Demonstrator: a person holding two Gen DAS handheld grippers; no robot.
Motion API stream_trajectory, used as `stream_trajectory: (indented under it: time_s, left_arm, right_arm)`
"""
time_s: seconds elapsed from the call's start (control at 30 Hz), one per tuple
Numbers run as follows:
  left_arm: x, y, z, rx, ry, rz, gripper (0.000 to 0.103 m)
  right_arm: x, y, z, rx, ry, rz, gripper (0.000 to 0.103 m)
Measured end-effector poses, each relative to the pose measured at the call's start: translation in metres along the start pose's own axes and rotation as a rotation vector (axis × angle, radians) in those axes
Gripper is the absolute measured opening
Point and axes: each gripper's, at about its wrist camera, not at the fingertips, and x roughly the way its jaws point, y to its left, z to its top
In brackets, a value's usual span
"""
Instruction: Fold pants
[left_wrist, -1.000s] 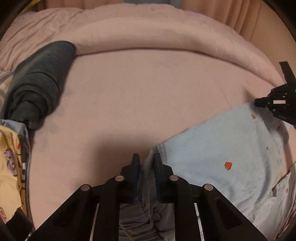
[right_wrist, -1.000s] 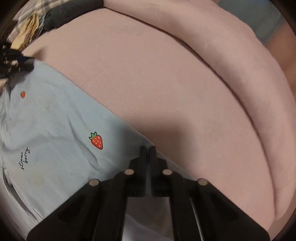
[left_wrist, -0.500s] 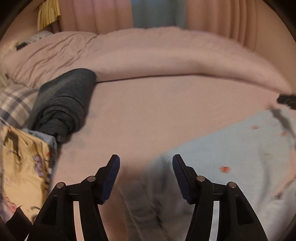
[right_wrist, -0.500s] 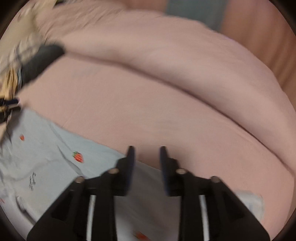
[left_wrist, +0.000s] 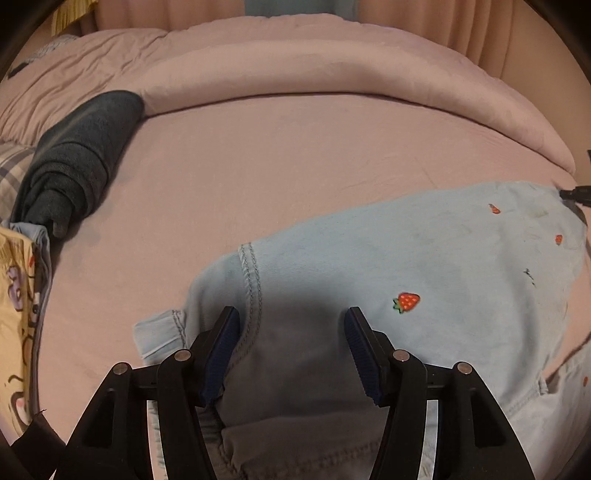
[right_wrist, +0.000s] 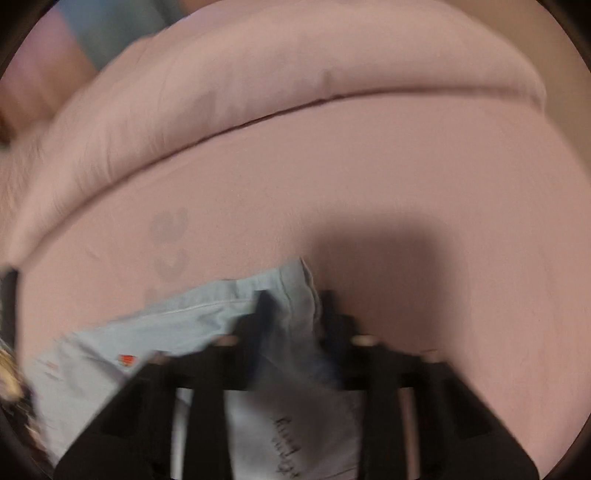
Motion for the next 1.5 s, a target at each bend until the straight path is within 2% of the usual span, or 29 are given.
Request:
stream_trajectory:
  time_s: [0.1,0.13,0.2,0.23,0.3,0.37,0.43,0.47,0.5,0.53,0.57,0.6,0.63,0.67,0.7,0.73,0.77,0.83,0.87,0.9,0.97,1.0,1.07,1.17,1.27,1.37,1.4,1.47,1.5]
  left_arm:
    - [0.004,0.001,0.004,-0.010,0.002,0.001,0.059]
    - [0.005,0.000,0.004,-0.008,0.000,0.005,0.059]
    - [0.005,-0.001,0.004,0.001,-0.003,0.016,0.059]
    - [0.005,-0.002,0.004,0.005,-0.003,0.020,0.059]
    - [0.006,0.004,0.008,-0.001,0.001,0.015,0.059]
    - [0.002,0.005,0.008,-0.015,0.007,0.022,0.059]
    - [-0.005,0.004,0.007,-0.002,-0.005,0.064,0.059]
    - [-0.010,0.002,0.004,0.011,-0.021,0.073,0.059]
    - [-0.015,0.001,0.001,0.026,-0.038,0.071,0.059]
    - [-0.017,0.001,-0.004,0.042,-0.042,0.071,0.059]
    - [-0.015,0.004,-0.009,0.052,-0.026,0.092,0.059]
    - [-0.013,0.008,-0.013,0.052,-0.019,0.090,0.060]
    - [-0.017,0.016,-0.016,0.036,-0.043,0.049,0.059]
    - [-0.021,0.022,-0.017,0.016,-0.054,0.032,0.059]
    - [-0.027,0.027,-0.017,-0.007,-0.063,0.019,0.059]
    - [-0.036,0.032,-0.017,-0.025,-0.080,0.004,0.059]
    - [-0.048,0.038,-0.018,-0.033,-0.118,-0.002,0.060]
    - [-0.064,0.051,-0.017,-0.034,-0.180,0.086,0.071]
    - [-0.066,0.059,-0.015,-0.049,-0.185,0.090,0.072]
    - [-0.067,0.069,-0.014,-0.072,-0.183,0.072,0.073]
    - [-0.056,0.090,-0.012,-0.139,-0.127,0.000,0.074]
    - [-0.051,0.096,-0.013,-0.158,-0.109,-0.012,0.074]
    - [-0.035,0.108,-0.016,-0.206,-0.053,-0.061,0.074]
    - [-0.024,0.112,-0.022,-0.260,-0.005,-0.219,0.074]
    - [-0.013,0.114,-0.017,-0.269,0.017,-0.269,0.073]
    - [0.000,0.117,-0.009,-0.296,0.036,-0.291,0.073]
    - [0.000,0.114,-0.009,-0.300,0.034,-0.287,0.070]
    - [0.000,0.111,-0.007,-0.300,0.028,-0.263,0.062]
    - [-0.001,0.108,-0.008,-0.295,0.033,-0.241,0.052]
  right_arm:
    - [-0.007,0.012,0.013,-0.070,-0.065,-0.111,0.005]
    - [-0.015,0.033,0.012,-0.070,-0.080,-0.133,0.005]
    - [0.000,0.041,0.016,-0.098,-0.048,-0.194,0.006]
    - [0.009,0.048,0.013,-0.144,-0.041,-0.253,0.008]
    - [-0.002,0.048,-0.003,-0.188,-0.074,-0.324,0.011]
    - [-0.019,0.050,-0.009,-0.169,-0.119,-0.346,0.015]
    - [-0.055,0.063,-0.006,-0.147,-0.238,-0.346,0.021]
    - [-0.070,0.068,-0.013,-0.144,-0.277,-0.323,0.027]
    - [-0.086,0.076,-0.022,-0.143,-0.296,-0.260,0.034]
    - [-0.093,0.082,-0.038,-0.161,-0.281,-0.177,0.035]
    - [-0.098,0.091,-0.052,-0.203,-0.250,-0.104,0.029]
    - [-0.093,0.095,-0.068,-0.258,-0.197,-0.079,0.029]
    - [-0.079,0.094,-0.080,-0.293,-0.123,-0.144,0.029]
    - [-0.058,0.087,-0.094,-0.318,-0.014,-0.263,0.029]
    - [-0.048,0.077,-0.103,-0.306,0.027,-0.307,0.031]
    - [-0.057,0.068,-0.106,-0.259,-0.027,-0.275,0.032]
    - [-0.066,0.062,-0.104,-0.182,-0.008,-0.320,0.032]
    - [-0.084,0.073,-0.102,-0.156,-0.028,-0.360,0.037]
    - [-0.092,0.088,-0.102,-0.193,-0.056,-0.328,0.037]
    - [-0.105,0.118,-0.104,-0.272,-0.094,-0.240,0.037]
    - [-0.121,0.174,-0.116,-0.385,-0.132,-0.088,0.037]
    - [-0.125,0.204,-0.118,-0.449,-0.142,0.009,0.040]
    - [-0.122,0.259,-0.119,-0.556,-0.120,0.117,0.042]
    - [-0.100,0.338,-0.121,-0.712,-0.043,0.165,0.042]
    - [-0.069,0.373,-0.109,-0.813,0.048,0.180,0.042]
    - [-0.054,0.400,-0.120,-0.892,0.184,0.203,0.045]
    - [-0.045,0.406,-0.113,-0.912,0.207,0.195,0.046]
    - [-0.046,0.413,-0.114,-0.929,0.225,0.204,0.047]
    - [-0.048,0.427,-0.116,-0.931,0.236,0.211,0.046]
